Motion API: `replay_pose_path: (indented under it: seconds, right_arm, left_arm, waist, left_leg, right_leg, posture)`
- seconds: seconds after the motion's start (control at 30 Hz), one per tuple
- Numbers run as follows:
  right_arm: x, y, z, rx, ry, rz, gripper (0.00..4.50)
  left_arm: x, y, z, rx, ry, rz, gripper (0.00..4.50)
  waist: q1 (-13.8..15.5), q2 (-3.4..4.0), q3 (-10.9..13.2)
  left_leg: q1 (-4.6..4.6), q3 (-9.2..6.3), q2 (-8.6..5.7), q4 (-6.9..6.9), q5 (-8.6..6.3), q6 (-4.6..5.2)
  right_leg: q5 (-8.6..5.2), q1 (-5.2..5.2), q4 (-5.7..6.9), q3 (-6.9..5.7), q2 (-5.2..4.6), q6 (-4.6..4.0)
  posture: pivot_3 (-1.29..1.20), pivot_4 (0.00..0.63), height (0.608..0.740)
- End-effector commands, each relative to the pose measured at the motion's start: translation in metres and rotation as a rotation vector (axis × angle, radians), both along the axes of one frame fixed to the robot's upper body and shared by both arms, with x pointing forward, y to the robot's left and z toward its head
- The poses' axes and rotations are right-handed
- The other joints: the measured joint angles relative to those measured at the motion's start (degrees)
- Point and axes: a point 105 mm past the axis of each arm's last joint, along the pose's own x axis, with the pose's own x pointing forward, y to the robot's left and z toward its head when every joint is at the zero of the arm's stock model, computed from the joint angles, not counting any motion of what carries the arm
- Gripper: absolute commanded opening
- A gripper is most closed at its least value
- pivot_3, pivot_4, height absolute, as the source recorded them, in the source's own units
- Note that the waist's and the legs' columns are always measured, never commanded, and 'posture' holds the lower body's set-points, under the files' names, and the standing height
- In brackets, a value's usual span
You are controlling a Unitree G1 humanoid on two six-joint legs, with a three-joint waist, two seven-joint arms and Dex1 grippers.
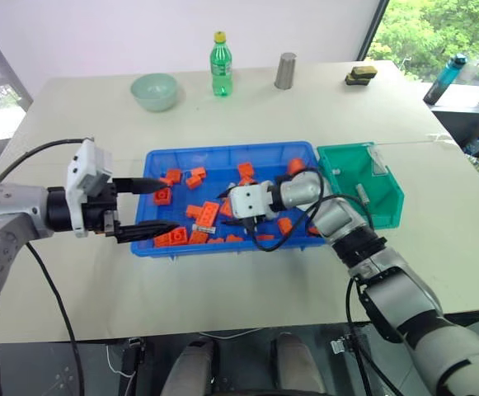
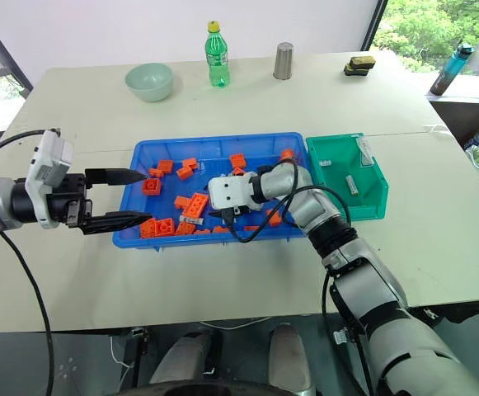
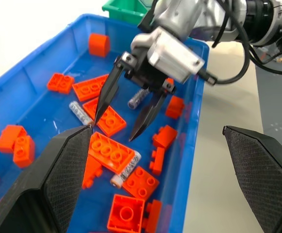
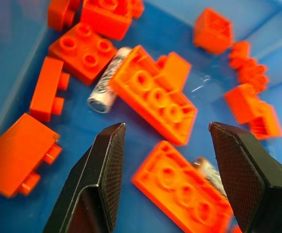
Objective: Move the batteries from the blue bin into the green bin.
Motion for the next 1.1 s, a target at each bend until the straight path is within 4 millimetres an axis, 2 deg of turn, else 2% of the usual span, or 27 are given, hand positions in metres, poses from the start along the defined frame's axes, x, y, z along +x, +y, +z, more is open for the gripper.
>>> replay_pose_path:
  seconds: [0.03, 0.27, 0.43, 0.7, 0.87, 0.97, 1.07, 1.1]
  right_arm:
    - [0.002, 0.017, 0.012, 0.037, -0.059, 0.037, 2.82]
    - [0.006, 0.032, 0.012, 0.092, -0.069, 0.042, 2.82]
    - [0.009, 0.034, 0.018, 0.139, -0.055, 0.017, 0.54]
    - [0.029, 0.043, 0.041, 0.28, -0.036, -0.145, 0.54]
    - [0.04, 0.055, 0.037, 0.297, 0.012, -0.244, 0.54]
    - [0.043, 0.058, 0.039, 0.303, 0.029, -0.273, 1.48]
    - [0.039, 0.057, 0.041, 0.27, 0.085, -0.261, 2.92]
    - [0.035, 0.056, 0.043, 0.269, 0.132, -0.247, 2.92]
  left_arm:
    - [-0.005, 0.004, 0.008, 0.015, -0.038, 0.003, 4.5]
    - [-0.008, 0.012, -0.002, 0.031, -0.002, 0.033, 4.5]
    - [-0.007, 0.018, -0.01, 0.011, 0.027, 0.063, 4.5]
    - [-0.006, 0.021, -0.024, 0.005, 0.053, 0.075, 4.5]
    - [-0.004, 0.012, -0.026, -0.018, 0.049, 0.058, 4.5]
    - [-0.006, 0.008, -0.029, -0.022, 0.056, 0.041, 4.5]
    - [-0.008, 0.007, -0.032, -0.02, 0.062, 0.03, 4.5]
    - [-0.009, 0.007, -0.033, -0.015, 0.064, 0.026, 4.5]
  waist:
    - [-0.1, 0.0, 0.0]
    - [-0.3, 0.0, 0.0]
    - [-0.3, 0.01, 0.0]
    - [-1.3, 0.02, 0.0]
    - [-1.7, 0.02, 0.0]
    - [-1.8, 0.03, 0.0]
    - [-1.7, 0.03, 0.0]
    - [-1.6, 0.04, 0.0]
  left_leg:
    - [0.0, 0.0, 0.0, 0.0, 0.0, 0.0]
    - [0.0, -0.06, 0.0, -0.01, 0.01, -0.01]
    - [0.0, -0.1, 0.0, -0.01, 0.01, -0.02]
    - [0.01, -0.25, -0.01, -0.04, 0.03, -0.06]
    - [0.02, -0.3, 0.0, -0.13, 0.07, -0.12]
    - [0.01, -0.34, 0.0, -0.13, 0.07, -0.12]
    - [0.01, -0.43, -0.04, -0.12, 0.07, -0.12]
    - [0.01, -0.46, -0.05, -0.11, 0.07, -0.12]
  right_leg:
    - [0.0, 0.0, 0.0, 0.0, 0.0, 0.0]
    - [0.0, 0.02, -0.01, -0.02, 0.01, 0.0]
    - [0.0, 0.03, -0.01, -0.03, 0.01, 0.0]
    - [0.0, 0.08, 0.01, -0.14, 0.02, 0.0]
    - [0.0, 0.04, 0.03, -0.18, 0.03, -0.01]
    - [0.0, 0.05, 0.03, -0.19, 0.03, -0.01]
    - [0.0, 0.08, 0.04, -0.19, 0.03, -0.01]
    - [0.0, 0.1, 0.04, -0.19, 0.03, -0.01]
  posture:
    - [0.0, 0.15, 0.727]
    - [0.0, 0.15, 0.727]
    - [0.0, 0.15, 0.727]
    - [0.0, 0.15, 0.727]
    - [0.0, 0.15, 0.727]
    - [0.0, 0.15, 0.727]
    - [0.0, 0.15, 0.727]
    - [0.0, 0.15, 0.727]
